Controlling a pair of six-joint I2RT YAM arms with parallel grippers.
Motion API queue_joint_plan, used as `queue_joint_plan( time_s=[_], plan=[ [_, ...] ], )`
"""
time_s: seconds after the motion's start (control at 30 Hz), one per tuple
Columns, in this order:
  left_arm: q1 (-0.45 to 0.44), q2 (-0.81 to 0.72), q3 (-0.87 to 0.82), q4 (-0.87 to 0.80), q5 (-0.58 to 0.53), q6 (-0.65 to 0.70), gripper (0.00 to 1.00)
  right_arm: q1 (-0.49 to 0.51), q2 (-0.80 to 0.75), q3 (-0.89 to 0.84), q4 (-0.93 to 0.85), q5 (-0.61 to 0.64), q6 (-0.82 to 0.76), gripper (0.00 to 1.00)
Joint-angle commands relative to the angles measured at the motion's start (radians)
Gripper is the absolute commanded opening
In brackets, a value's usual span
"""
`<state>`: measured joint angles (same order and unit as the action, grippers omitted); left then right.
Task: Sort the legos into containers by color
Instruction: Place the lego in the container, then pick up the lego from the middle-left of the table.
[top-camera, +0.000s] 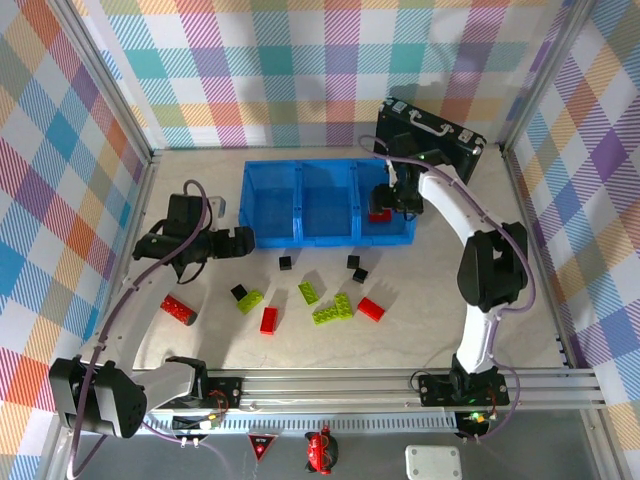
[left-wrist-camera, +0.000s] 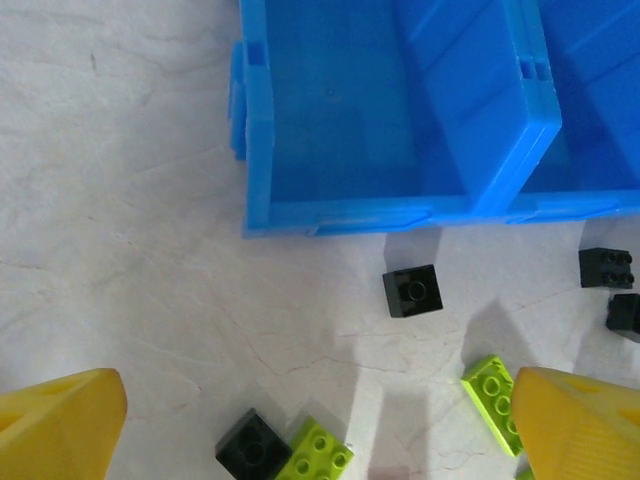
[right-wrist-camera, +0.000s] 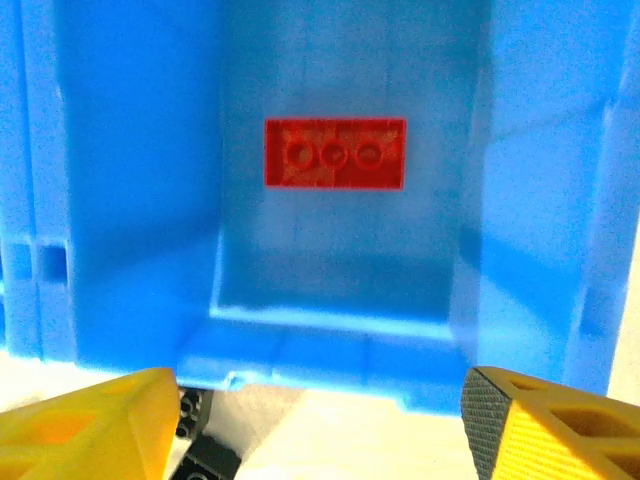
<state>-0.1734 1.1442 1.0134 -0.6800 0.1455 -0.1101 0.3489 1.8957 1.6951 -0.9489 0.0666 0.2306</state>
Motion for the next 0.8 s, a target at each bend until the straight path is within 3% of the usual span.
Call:
queue_joint_plan(
  time_s=[0.0, 0.47, 0.77],
  plan=[
    [-0.028, 0.013, 0.04, -0.079, -0.023, -0.07, 0.95, 0.022, -0.077, -0.082, 0.044, -0.044, 0.026, 0.75],
    [-0.143, 0.094, 0.008, -0.118, -0.127, -0.194, 0.9, 0.143, -0.239, -0.316, 0.1, -0.067, 0.071, 0.73],
    [-0.153, 0.113, -0.06, -0.148, -0.218, -0.3, 0.86, 0.182, -0.276, -0.399, 0.125, -0.079, 0.101, 0.73]
  ],
)
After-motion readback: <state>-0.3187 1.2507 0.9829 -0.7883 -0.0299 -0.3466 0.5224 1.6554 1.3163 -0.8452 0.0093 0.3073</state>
